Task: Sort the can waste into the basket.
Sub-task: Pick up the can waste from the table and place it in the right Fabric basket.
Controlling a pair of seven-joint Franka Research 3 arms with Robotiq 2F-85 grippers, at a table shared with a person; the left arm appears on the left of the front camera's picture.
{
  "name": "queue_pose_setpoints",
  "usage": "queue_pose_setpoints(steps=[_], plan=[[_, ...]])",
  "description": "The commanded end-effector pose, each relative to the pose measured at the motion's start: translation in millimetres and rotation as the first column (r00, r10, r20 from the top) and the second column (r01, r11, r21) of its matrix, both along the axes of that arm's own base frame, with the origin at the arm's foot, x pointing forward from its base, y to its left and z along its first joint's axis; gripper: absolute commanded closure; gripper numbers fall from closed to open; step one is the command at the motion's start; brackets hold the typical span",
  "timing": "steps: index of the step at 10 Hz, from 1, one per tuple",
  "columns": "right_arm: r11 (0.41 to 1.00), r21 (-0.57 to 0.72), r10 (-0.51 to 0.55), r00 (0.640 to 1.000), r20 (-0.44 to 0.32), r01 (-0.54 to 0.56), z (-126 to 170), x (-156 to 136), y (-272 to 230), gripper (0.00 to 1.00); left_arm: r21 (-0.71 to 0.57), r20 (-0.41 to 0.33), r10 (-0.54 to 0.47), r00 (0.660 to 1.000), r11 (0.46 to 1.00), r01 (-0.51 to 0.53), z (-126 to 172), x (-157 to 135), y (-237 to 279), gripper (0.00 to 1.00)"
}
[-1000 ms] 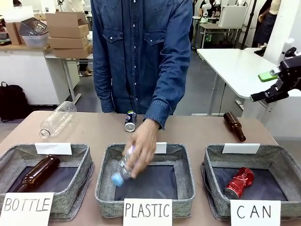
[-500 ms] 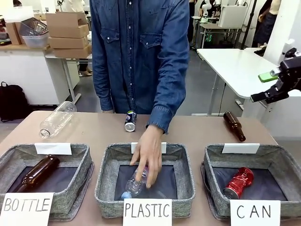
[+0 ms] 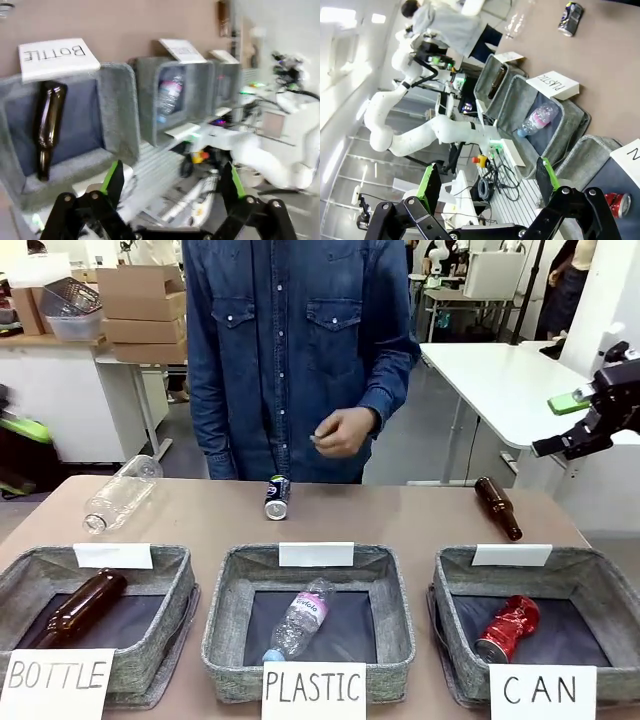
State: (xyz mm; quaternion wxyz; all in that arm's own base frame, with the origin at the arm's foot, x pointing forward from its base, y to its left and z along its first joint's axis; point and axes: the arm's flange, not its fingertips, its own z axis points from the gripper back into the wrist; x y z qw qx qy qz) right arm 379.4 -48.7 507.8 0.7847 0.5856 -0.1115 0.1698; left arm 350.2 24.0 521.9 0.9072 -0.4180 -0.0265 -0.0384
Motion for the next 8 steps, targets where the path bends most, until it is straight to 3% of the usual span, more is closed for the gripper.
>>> queue_pose_setpoints(steps=[1, 4, 5, 6, 8], plan=[[1.000, 0.003, 0.016, 0.999, 0.029, -0.016, 0, 1, -2, 0.00, 0.217, -0.010, -0.062, 0.998, 0.974, 0.063, -31, 43, -86, 0.00], [1.000, 0.003, 0.016, 0.999, 0.029, -0.016, 0, 1, -2, 0.00, 0.340, 0.164, -0.189, 0.968, 0.932, 0.124, -81, 65, -219, 0.00], [1.000, 0.003, 0.016, 0.999, 0.029, -0.016, 0, 1, -2, 0.00, 0.339, 0.246, -0.153, 0.957, 0.939, 0.063, -88, 77, -231, 0.00], [1.000, 0.003, 0.016, 0.999, 0.029, -0.016, 0, 1, -2, 0.00, 0.311, 0.131, -0.193, 0.972, 0.939, 0.145, -71, 46, -218, 0.00], [1.000, 0.003, 0.016, 0.999, 0.029, -0.016, 0, 1, -2, 0.00, 0.311, 0.131, -0.193, 0.972, 0.939, 0.145, -71, 46, -218, 0.00]])
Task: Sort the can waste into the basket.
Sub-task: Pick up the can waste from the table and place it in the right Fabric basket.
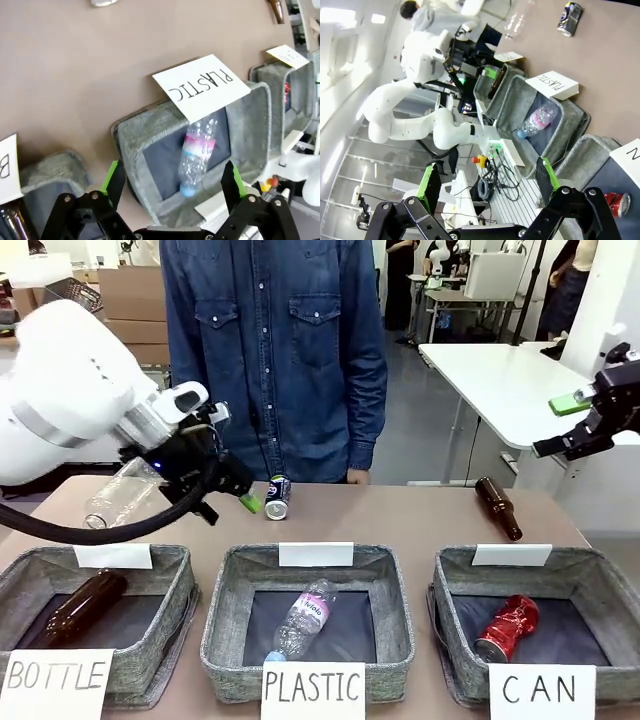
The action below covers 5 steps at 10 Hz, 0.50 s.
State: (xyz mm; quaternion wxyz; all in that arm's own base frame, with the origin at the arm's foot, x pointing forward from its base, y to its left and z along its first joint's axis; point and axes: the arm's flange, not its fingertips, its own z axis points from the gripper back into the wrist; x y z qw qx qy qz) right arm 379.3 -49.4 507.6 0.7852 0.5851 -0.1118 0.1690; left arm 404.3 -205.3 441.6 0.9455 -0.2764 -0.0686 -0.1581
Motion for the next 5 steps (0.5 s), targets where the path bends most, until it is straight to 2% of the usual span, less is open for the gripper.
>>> queue_pose_setpoints(steps=[1, 2, 3, 5], plan=[[1.000, 0.005, 0.017, 0.999, 0.029, -0.018, 0, 1, -2, 0.00, 0.011, 0.020, 0.001, 1.000, 1.000, -0.001, -7, 1, -12, 0.00], [1.000, 0.005, 0.017, 0.999, 0.029, -0.018, 0, 1, -2, 0.00, 0.029, 0.114, 0.173, 0.978, 0.984, -0.177, -10, 25, -19, 0.00], [1.000, 0.005, 0.017, 0.999, 0.029, -0.018, 0, 1, -2, 0.00, 0.040, 0.145, 0.208, 0.967, 0.976, -0.215, -17, 57, -35, 0.00], [1.000, 0.005, 0.017, 0.999, 0.029, -0.018, 0, 1, -2, 0.00, 0.182, 0.187, 0.243, 0.952, 0.943, -0.277, -34, 108, -65, 0.00]])
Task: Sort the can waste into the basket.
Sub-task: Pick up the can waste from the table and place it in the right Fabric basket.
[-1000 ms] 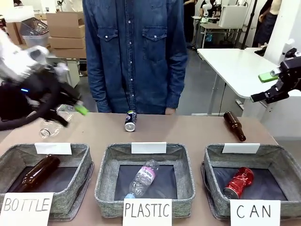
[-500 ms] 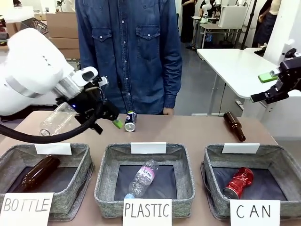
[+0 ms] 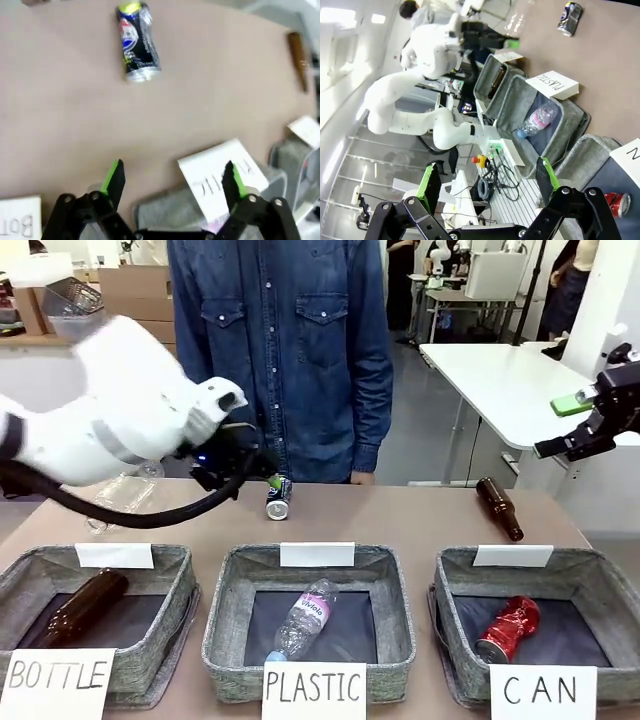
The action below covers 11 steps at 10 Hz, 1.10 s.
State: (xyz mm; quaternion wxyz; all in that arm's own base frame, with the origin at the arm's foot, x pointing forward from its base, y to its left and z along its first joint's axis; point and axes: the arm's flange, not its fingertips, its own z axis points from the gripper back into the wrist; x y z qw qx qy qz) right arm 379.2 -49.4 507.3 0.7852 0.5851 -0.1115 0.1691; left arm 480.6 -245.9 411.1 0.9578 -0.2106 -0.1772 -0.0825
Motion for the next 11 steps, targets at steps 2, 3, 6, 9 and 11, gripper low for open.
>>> queue_pose_setpoints(steps=[2, 3, 6, 9, 11], plan=[[1.000, 0.005, 0.017, 0.999, 0.030, -0.017, 0, 1, -2, 0.00, 0.195, -0.058, 0.073, 0.996, 0.979, -0.061, -26, 72, -53, 0.00], [1.000, 0.005, 0.017, 0.999, 0.030, -0.017, 0, 1, -2, 0.00, 0.220, -0.092, 0.082, 0.992, 0.974, -0.060, -39, 89, -59, 0.00], [1.000, 0.005, 0.017, 0.999, 0.030, -0.017, 0, 1, -2, 0.00, 0.224, -0.152, 0.089, 0.984, 0.973, -0.053, -72, 122, -72, 0.00], [1.000, 0.005, 0.017, 0.999, 0.030, -0.017, 0, 1, -2, 0.00, 0.269, -0.152, 0.127, 0.980, 0.960, -0.083, -92, 135, -74, 0.00], [1.000, 0.005, 0.017, 0.999, 0.030, -0.017, 0, 1, -2, 0.00, 0.273, -0.134, 0.131, 0.982, 0.958, -0.090, -96, 136, -72, 0.60]])
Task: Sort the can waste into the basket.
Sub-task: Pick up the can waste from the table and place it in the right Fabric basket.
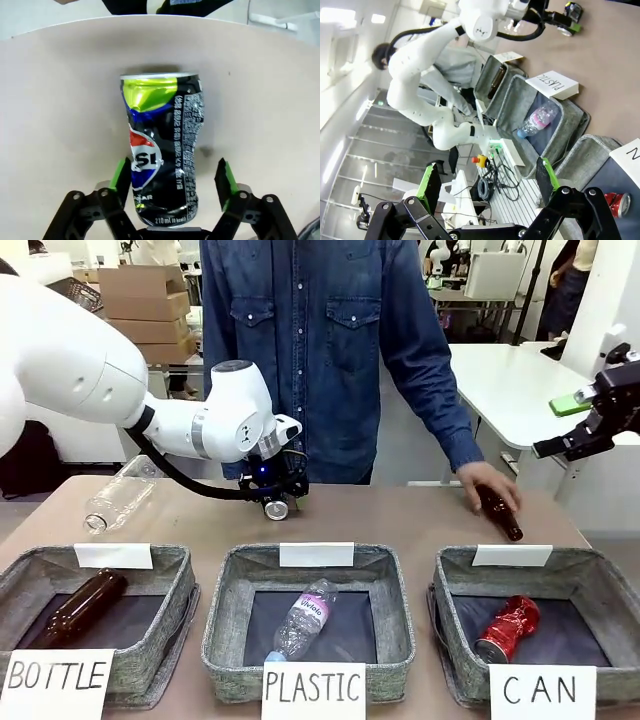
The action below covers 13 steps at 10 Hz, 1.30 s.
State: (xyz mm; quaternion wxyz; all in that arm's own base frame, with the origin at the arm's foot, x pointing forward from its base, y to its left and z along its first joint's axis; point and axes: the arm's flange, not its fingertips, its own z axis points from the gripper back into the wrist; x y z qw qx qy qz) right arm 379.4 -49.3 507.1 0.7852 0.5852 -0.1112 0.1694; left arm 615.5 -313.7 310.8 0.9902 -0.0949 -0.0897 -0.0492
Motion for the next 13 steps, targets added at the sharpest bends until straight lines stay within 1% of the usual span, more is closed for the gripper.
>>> queue_pose_setpoints(steps=[1, 2, 4, 5, 6, 7, 8, 9, 11, 12, 13], plan=[[1.000, 0.005, 0.016, 0.999, 0.030, -0.016, 0, 1, -2, 0.00, 0.041, 0.026, 0.033, 0.999, 0.999, -0.034, 5, 0, -4, 0.76], [1.000, 0.005, 0.016, 0.999, 0.030, -0.016, 0, 1, -2, 0.00, 0.046, 0.028, 0.039, 0.999, 0.998, -0.040, 5, 0, -4, 1.00], [1.000, 0.005, 0.016, 0.999, 0.030, -0.016, 0, 1, -2, 0.00, 0.055, 0.028, 0.042, 0.999, 0.998, -0.044, 5, -2, -2, 1.00], [1.000, 0.005, 0.016, 0.999, 0.030, -0.016, 0, 1, -2, 0.00, 0.058, 0.030, 0.045, 0.999, 0.997, -0.047, 6, -3, -1, 0.97], [1.000, 0.005, 0.016, 0.999, 0.030, -0.016, 0, 1, -2, 0.00, 0.063, 0.029, 0.049, 0.998, 0.997, -0.051, 7, -3, 0, 1.00], [1.000, 0.005, 0.016, 0.999, 0.030, -0.016, 0, 1, -2, 0.00, 0.066, 0.028, 0.052, 0.998, 0.996, -0.054, 8, -5, 1, 1.00], [1.000, 0.005, 0.016, 0.999, 0.030, -0.016, 0, 1, -2, 0.00, 0.080, 0.009, 0.058, 0.998, 0.995, -0.059, 12, -9, 7, 1.00], [1.000, 0.005, 0.016, 0.999, 0.030, -0.016, 0, 1, -2, 0.00, 0.078, -0.011, 0.052, 0.999, 0.996, -0.051, 23, -17, 18, 1.00], [1.000, 0.005, 0.016, 0.999, 0.030, -0.016, 0, 1, -2, 0.00, 0.042, -0.104, -0.076, 0.992, 0.996, 0.080, 65, -42, 70, 1.00], [1.000, 0.005, 0.016, 0.999, 0.030, -0.016, 0, 1, -2, 0.00, 0.018, -0.143, -0.111, 0.983, 0.993, 0.115, 87, -53, 112, 1.00], [1.000, 0.005, 0.016, 0.999, 0.030, -0.016, 0, 1, -2, 0.00, 0.008, -0.177, -0.117, 0.977, 0.993, 0.121, 105, -64, 167, 1.00]])
